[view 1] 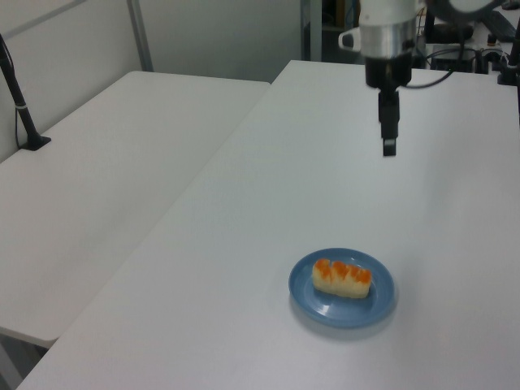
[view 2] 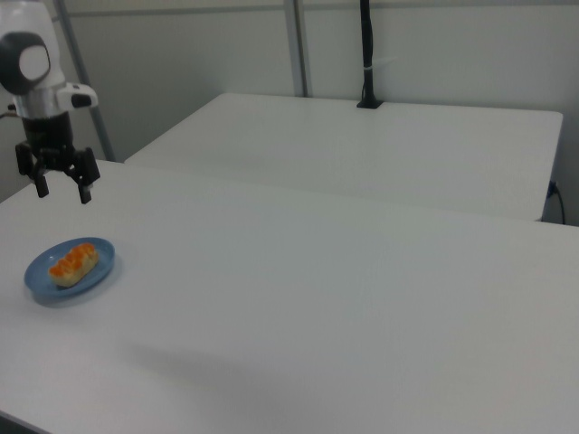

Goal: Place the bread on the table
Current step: 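Move the open gripper over the bread roll on the blue plate, then lower the gripper and close it around the bread roll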

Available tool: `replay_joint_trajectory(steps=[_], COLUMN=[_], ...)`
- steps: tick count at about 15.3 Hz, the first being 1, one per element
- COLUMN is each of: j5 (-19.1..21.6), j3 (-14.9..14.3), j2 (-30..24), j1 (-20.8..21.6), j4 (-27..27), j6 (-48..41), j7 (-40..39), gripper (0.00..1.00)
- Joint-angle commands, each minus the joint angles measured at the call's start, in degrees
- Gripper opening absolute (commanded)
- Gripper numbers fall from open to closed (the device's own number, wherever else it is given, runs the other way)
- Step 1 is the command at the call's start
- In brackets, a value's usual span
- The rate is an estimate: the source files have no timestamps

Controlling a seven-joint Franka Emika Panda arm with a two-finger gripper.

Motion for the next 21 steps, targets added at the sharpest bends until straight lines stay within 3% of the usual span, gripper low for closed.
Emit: replay_joint_trajectory(steps=[1, 6, 13, 17, 21], j5=[0.2, -3.3, -6.2, -11.0, -13.0], j3=[-0.6, -0.6, -0.6, -0.6, -0.6], j2=[7.1, 14.6, 20.7, 23.0, 24.0], j1=[5.7, 9.7, 11.8, 13.1, 13.1], j4=[-0.6, -1.5, -1.3, -1.3, -1.0], j6=[8.4, 16.5, 25.0, 27.6, 27.7], j7=[8.7, 17.2, 24.6, 26.3, 26.3], gripper=[1.0, 1.0, 1.0, 1.0, 0.64])
